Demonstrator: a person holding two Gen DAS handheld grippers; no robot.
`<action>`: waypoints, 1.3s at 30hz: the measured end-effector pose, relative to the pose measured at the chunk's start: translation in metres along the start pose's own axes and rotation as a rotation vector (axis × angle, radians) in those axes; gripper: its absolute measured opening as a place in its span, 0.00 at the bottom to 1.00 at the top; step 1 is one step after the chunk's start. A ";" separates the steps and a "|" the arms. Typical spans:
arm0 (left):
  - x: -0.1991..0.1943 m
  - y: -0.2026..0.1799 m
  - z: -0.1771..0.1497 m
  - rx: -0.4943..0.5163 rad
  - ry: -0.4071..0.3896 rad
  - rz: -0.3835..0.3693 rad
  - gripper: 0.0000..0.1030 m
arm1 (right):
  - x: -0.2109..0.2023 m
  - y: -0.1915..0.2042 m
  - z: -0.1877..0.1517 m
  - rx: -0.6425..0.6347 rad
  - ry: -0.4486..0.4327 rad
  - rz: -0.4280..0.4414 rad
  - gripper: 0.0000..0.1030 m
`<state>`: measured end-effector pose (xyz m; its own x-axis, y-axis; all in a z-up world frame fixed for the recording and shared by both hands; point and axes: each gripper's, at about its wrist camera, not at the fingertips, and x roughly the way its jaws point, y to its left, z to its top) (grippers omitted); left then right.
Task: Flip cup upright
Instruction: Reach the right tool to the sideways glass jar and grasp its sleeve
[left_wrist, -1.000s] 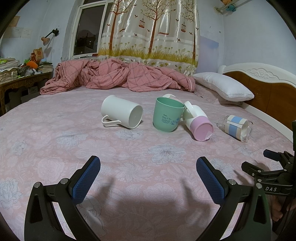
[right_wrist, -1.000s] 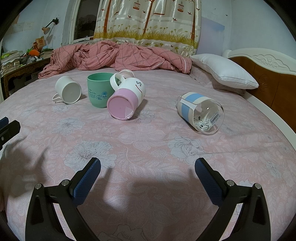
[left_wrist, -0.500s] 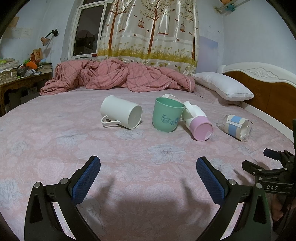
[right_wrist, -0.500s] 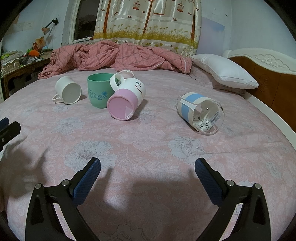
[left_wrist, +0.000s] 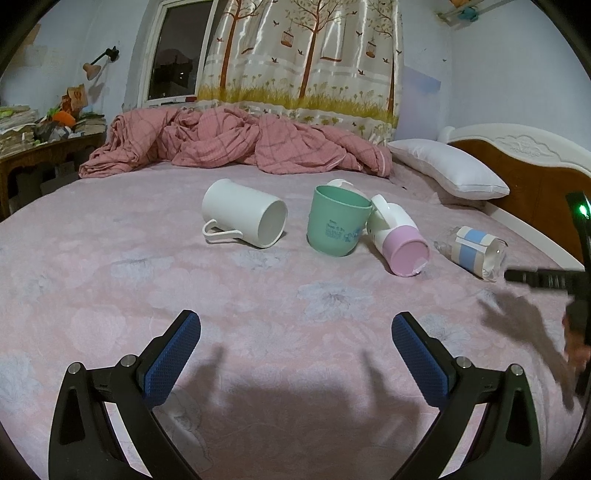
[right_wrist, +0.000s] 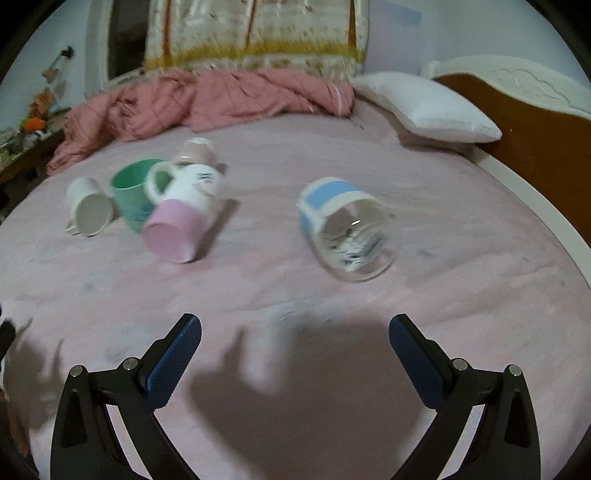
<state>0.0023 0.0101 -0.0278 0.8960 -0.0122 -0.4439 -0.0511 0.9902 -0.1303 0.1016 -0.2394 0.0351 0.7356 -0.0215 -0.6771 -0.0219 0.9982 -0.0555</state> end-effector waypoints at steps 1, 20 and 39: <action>0.000 -0.001 0.003 0.002 0.004 -0.006 1.00 | 0.003 -0.011 0.011 0.019 0.007 -0.013 1.00; -0.005 -0.012 0.015 0.052 0.012 -0.035 1.00 | 0.152 -0.042 0.115 -0.030 0.444 -0.102 0.99; -0.005 -0.011 0.016 0.058 0.009 -0.031 1.00 | 0.075 -0.015 0.091 0.078 0.259 0.015 0.80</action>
<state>0.0057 0.0013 -0.0097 0.8925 -0.0437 -0.4489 0.0023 0.9957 -0.0924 0.2187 -0.2513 0.0518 0.5372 -0.0102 -0.8434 0.0282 0.9996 0.0059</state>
